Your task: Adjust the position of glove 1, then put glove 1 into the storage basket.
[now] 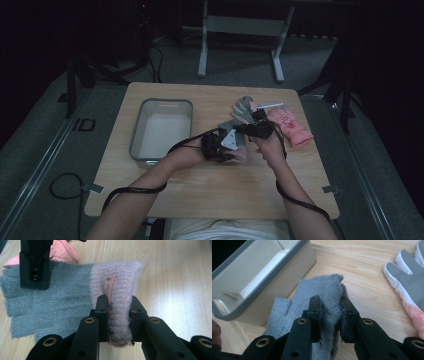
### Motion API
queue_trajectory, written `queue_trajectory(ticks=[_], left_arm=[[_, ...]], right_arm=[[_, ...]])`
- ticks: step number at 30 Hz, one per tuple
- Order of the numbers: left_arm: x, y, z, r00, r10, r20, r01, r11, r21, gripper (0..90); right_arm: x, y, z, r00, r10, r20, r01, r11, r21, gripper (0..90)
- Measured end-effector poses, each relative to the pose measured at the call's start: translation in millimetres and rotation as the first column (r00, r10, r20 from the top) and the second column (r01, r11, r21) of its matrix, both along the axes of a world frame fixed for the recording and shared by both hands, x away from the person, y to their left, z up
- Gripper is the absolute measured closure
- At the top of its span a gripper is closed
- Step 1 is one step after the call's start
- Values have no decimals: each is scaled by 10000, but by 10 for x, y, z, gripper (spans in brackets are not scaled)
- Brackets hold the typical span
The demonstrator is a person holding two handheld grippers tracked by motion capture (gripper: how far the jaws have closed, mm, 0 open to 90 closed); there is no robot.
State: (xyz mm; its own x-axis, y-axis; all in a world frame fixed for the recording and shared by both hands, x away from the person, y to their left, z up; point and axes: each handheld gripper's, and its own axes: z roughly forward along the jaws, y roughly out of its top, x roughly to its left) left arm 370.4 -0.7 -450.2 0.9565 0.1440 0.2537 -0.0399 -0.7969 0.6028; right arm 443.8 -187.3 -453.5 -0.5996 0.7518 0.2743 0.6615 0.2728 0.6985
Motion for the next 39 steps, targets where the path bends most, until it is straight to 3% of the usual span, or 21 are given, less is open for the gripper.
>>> queue_trajectory(ticks=[8, 16, 24, 35, 39], left_arm=[[7, 175, 140, 9996, 140, 242, -143, 9998, 158, 738], [12, 369, 243, 9982, 327, 494, -344, 9988, 353, 738], [26, 636, 345, 9966, 681, 473, -704, 9964, 480, 738], [48, 1001, 362, 9945, 941, 457, -972, 9926, 724, 737], [44, 1215, 332, 9922, 1177, 402, -1207, 9894, 811, 736]], right_arm=[[32, 150, 124, 9997, 150, 178, -152, 9998, 94, 740], [88, 414, 259, 9983, 417, 397, -422, 9990, 113, 741], [149, 712, 357, 9955, 786, 529, -794, 9968, 130, 740], [214, 1112, 399, 9907, 1229, 589, -1241, 9921, 168, 740], [241, 1353, 391, 9875, 1471, 564, -1483, 9887, 193, 740]])
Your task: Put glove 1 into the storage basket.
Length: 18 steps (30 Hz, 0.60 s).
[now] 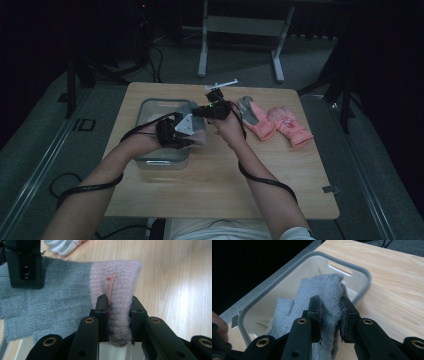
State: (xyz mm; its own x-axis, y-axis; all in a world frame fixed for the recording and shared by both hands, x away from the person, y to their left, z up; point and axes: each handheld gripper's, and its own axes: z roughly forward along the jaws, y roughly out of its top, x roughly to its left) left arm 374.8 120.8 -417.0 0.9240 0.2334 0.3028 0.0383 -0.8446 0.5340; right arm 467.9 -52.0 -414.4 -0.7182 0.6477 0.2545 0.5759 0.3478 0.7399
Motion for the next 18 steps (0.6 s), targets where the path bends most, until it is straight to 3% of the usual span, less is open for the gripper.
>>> queue_trajectory(ticks=[2, 8, 11, 13, 18], left_arm=[[3, 45, -8, 10000, 42, -77, -42, 10000, -81, 736], [26, 278, -97, 9997, 205, -120, -199, 9986, 495, 735], [35, 409, -138, 9993, 255, -261, -241, 9984, 504, 735], [39, 493, -187, 9989, 314, -351, -296, 9983, 504, 735], [55, 563, -346, 9995, 206, -244, -179, 9942, 1065, 733]], right_arm=[[3, 48, -6, 10000, 35, 2, -35, 10000, 6, 741], [38, 348, -81, 9995, 266, -186, -266, 9996, 23, 741], [59, 462, -138, 9991, 319, -287, -319, 9995, -9, 741], [73, 542, -201, 9986, 368, -371, -368, 9993, -13, 741], [117, 646, -386, 9969, 353, -699, -358, 9993, -52, 740]])
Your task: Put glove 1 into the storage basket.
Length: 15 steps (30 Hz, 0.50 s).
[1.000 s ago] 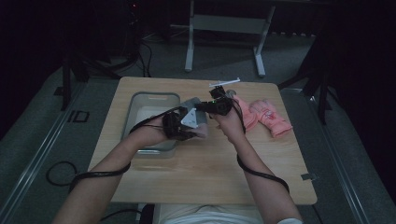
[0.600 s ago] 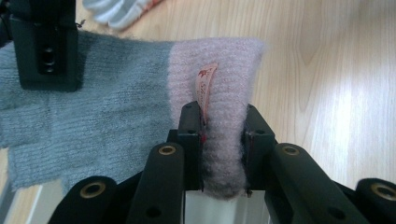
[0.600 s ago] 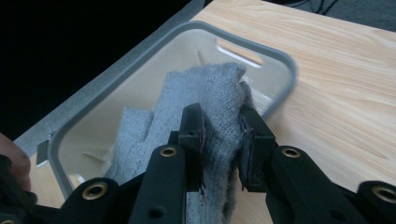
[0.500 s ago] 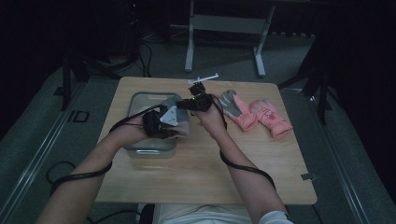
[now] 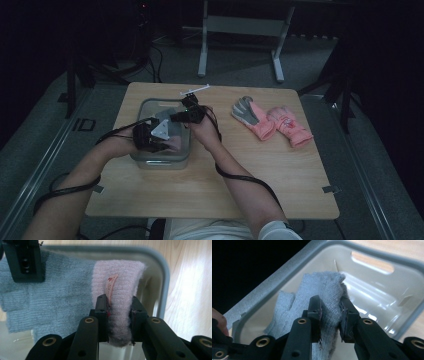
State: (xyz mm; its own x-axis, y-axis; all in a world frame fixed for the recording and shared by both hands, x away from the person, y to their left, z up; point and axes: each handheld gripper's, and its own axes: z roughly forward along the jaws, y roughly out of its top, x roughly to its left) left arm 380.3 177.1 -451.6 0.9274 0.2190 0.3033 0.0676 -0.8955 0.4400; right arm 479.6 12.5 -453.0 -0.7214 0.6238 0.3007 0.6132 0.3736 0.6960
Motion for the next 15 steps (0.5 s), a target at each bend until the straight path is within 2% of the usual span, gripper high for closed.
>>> queue_trajectory(ticks=[4, 12, 15], left_arm=[[46, 13, -110, 9997, -34, -257, 37, 9999, 115, 732], [163, -8, -265, 9964, -138, -832, 169, 9992, 370, 731], [193, -18, -303, 9956, -162, -923, 206, 9987, 476, 731]], right_arm=[[34, 61, -154, 9998, -80, -174, 75, 9996, -262, 740], [88, 112, -281, 9994, -13, -347, -13, 9972, -752, 724], [100, 124, -307, 9993, 10, -387, -45, 9958, -915, 715]])
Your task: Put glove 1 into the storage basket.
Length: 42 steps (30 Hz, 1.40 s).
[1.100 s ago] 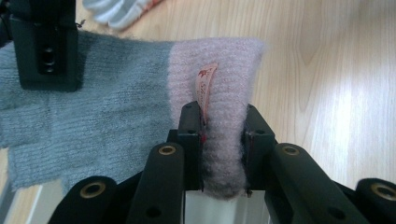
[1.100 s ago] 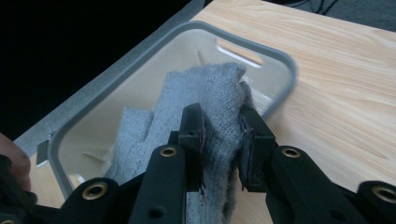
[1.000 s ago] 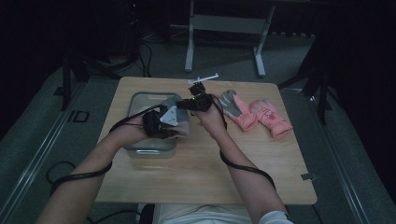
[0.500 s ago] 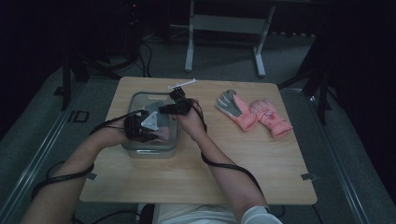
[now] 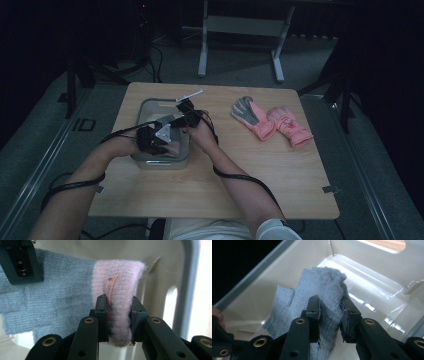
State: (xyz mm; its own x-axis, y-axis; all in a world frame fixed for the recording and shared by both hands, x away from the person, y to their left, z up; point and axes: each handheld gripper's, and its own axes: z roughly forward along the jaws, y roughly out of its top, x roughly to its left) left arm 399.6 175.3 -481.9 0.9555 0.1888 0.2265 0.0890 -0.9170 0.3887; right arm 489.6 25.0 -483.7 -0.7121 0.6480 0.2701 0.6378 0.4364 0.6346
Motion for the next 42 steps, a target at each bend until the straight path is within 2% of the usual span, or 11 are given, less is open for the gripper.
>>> queue_trajectory(ticks=[5, 15, 17, 19, 24, 28, 30, 33, 36, 39, 42], left_arm=[[107, -34, -153, 9994, 60, -340, -39, 9982, 593, 726], [211, -48, -205, 9977, 366, -568, -337, 9981, 510, 682], [211, -47, -197, 9971, 524, -547, -489, 9968, 639, 629], [190, -55, -166, 9977, 636, -215, -615, 9941, 890, 566], [159, -34, -71, 9932, 1167, -14, -1164, 9912, 634, 443], [127, -21, 52, 9865, 1629, 185, -1630, 9866, -10, 323], [128, -28, 103, 9830, 1832, -134, -1836, 9823, -365, 252], [117, -80, 142, 9784, 2066, -103, -2069, 9778, -345, 113], [114, -116, 171, 9781, 2067, -220, -2077, 9761, -639, 74], [84, -219, 259, 9795, 1981, -354, -2011, 9702, -1350, 59], [74, -279, 291, 9801, 1918, -514, -1976, 9675, -1580, 29]], right_arm=[[16, -3, -57, 10000, 40, -18, -40, 9992, -401, 665], [-30, -147, 67, 9997, 94, 244, -95, 9999, 48, 614], [-56, -199, 98, 9994, 107, 315, -109, 9999, 71, 608], [-79, -246, 124, 9993, 71, 355, -76, 9999, 134, 606], [-145, -386, 188, 9984, 129, 553, -147, 9994, 322, 585], [-199, -482, 253, 9969, 126, 775, -167, 9984, 533, 578], [-224, -526, 282, 9961, 137, 872, -192, 9978, 632, 573], [-264, -583, 315, 9949, 219, 988, -280, 9977, 615, 552], [-281, -626, 332, 9942, 260, 1048, -327, 9975, 632, 539], [-315, -776, 359, 9917, 202, 1273, -280, 9978, 596, 544], [-333, -855, 361, 9896, 256, 1414, -338, 9979, 554, 536]])
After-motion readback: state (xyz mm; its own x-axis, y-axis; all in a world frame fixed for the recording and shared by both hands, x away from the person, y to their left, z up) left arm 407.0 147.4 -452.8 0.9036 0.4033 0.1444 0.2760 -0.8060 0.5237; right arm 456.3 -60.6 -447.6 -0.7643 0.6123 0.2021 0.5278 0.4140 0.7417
